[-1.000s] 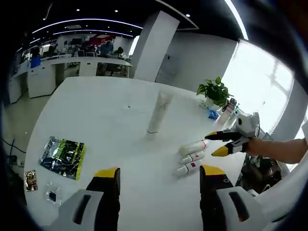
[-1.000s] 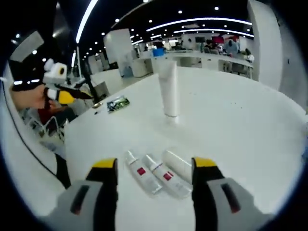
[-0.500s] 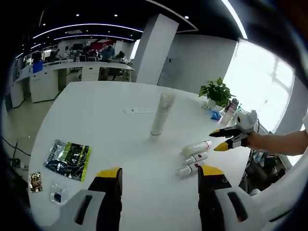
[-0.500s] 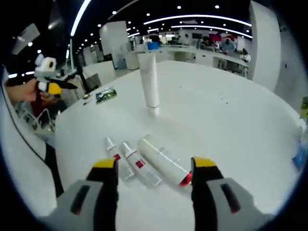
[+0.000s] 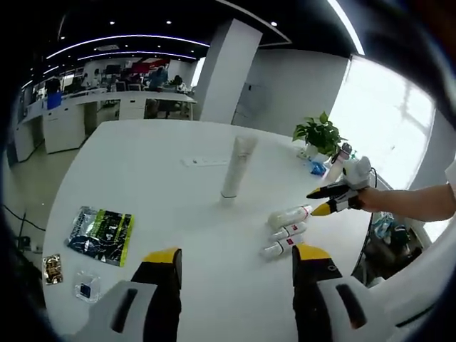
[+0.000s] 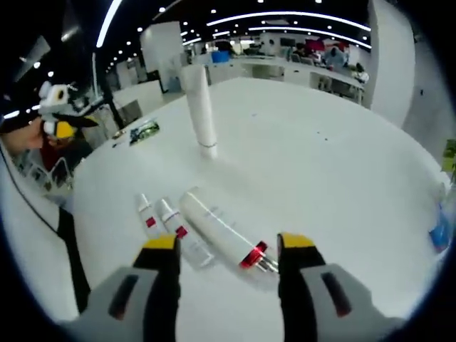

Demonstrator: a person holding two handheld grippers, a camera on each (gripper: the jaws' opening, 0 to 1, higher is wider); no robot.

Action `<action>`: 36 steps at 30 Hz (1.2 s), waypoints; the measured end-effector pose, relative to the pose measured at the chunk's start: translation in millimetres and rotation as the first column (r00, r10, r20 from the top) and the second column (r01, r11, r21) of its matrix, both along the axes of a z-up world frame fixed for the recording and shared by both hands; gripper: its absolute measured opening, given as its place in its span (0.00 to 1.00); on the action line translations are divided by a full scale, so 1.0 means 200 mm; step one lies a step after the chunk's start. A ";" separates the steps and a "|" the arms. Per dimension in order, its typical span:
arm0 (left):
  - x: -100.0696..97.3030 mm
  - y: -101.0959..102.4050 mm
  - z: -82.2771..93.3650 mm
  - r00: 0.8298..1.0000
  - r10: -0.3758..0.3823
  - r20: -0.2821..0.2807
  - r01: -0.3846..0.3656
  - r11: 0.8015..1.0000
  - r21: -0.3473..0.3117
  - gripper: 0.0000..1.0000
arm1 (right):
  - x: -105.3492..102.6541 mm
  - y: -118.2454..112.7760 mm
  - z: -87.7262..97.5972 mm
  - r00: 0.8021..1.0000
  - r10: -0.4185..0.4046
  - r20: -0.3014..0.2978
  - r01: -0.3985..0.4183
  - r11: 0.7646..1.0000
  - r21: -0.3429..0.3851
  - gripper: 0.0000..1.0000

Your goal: Arrange the skincare products in the storage area until every visible bottle or jar stands upright without overlapping.

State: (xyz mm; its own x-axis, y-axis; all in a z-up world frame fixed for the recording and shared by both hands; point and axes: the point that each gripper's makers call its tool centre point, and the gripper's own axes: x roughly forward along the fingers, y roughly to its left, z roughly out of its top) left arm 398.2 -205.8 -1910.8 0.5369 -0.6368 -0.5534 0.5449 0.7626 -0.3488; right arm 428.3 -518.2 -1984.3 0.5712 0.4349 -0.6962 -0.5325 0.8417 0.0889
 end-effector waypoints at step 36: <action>-0.03 0.08 -0.08 0.999 0.037 -0.035 -0.036 0.999 0.011 0.61 | 0.01 0.04 -0.17 0.986 0.115 -0.119 -0.127 0.987 -0.098 0.46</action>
